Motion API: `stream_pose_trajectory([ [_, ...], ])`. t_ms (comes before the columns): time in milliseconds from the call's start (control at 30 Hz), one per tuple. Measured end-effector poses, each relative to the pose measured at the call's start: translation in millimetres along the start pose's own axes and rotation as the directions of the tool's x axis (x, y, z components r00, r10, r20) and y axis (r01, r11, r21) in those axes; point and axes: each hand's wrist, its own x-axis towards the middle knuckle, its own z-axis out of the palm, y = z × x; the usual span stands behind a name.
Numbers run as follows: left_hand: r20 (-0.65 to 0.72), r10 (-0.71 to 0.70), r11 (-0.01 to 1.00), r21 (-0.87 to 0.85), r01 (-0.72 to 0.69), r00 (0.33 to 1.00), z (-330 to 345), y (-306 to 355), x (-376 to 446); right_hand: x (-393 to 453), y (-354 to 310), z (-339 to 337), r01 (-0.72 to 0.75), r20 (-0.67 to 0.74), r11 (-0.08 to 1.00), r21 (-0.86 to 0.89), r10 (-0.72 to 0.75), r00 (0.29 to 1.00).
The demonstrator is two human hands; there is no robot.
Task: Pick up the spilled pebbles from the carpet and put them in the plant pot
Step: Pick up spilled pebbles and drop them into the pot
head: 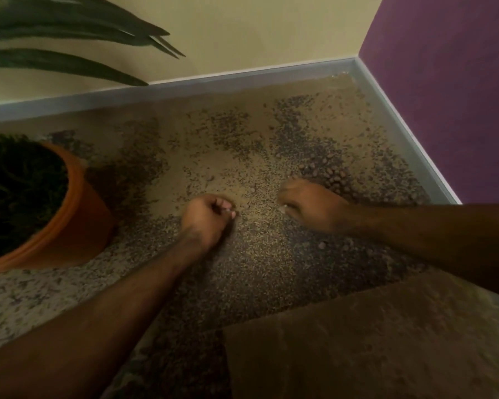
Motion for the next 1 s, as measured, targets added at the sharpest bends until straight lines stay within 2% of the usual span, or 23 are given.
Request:
stream_pose_trajectory([
  [100,0.022,0.098,0.993,0.06,-0.099,0.995,10,10,6,-1,-6,12,0.002,0.086,1.0,0.023,-0.004,0.996],
  [200,-0.029,0.179,0.977,0.12,-0.175,0.983,23,20,14,3,-6,20,-0.07,0.086,0.994,0.085,0.062,0.994],
  [300,-0.021,0.179,0.969,0.177,-0.173,0.984,33,25,21,10,-2,23,-0.157,0.068,0.977,0.146,0.149,0.987],
  [433,0.053,0.148,0.942,0.296,-0.157,0.988,40,28,28,17,-3,28,-0.172,0.046,0.97,0.171,0.166,0.985],
  [500,0.086,0.107,0.951,0.283,-0.127,0.991,37,29,31,22,-5,23,-0.162,-0.012,0.966,0.202,0.168,0.986],
  [567,0.076,0.065,0.977,0.2,-0.079,0.995,29,28,37,32,-9,15,-0.172,-0.088,0.952,0.254,0.2,0.976],
  [633,0.004,0.018,0.996,0.085,-0.018,1.0,16,25,44,47,-12,10,-0.182,-0.175,0.932,0.315,0.245,0.954],
  [700,-0.09,-0.002,0.997,0.071,0.009,0.996,2,21,53,63,-14,8,-0.204,-0.22,0.915,0.348,0.291,0.931],
  [800,-0.164,-0.005,0.991,0.129,0.026,0.987,-11,17,68,81,-15,12,-0.234,-0.171,0.926,0.295,0.292,0.941],
  [867,-0.165,-0.006,0.985,0.169,0.035,0.986,-12,15,75,90,-15,19,-0.249,-0.076,0.933,0.261,0.277,0.958],
  [1000,-0.145,-0.039,0.975,0.211,0.069,0.989,-10,13,84,98,-12,26,-0.354,0.034,0.907,0.231,0.356,0.934],
])
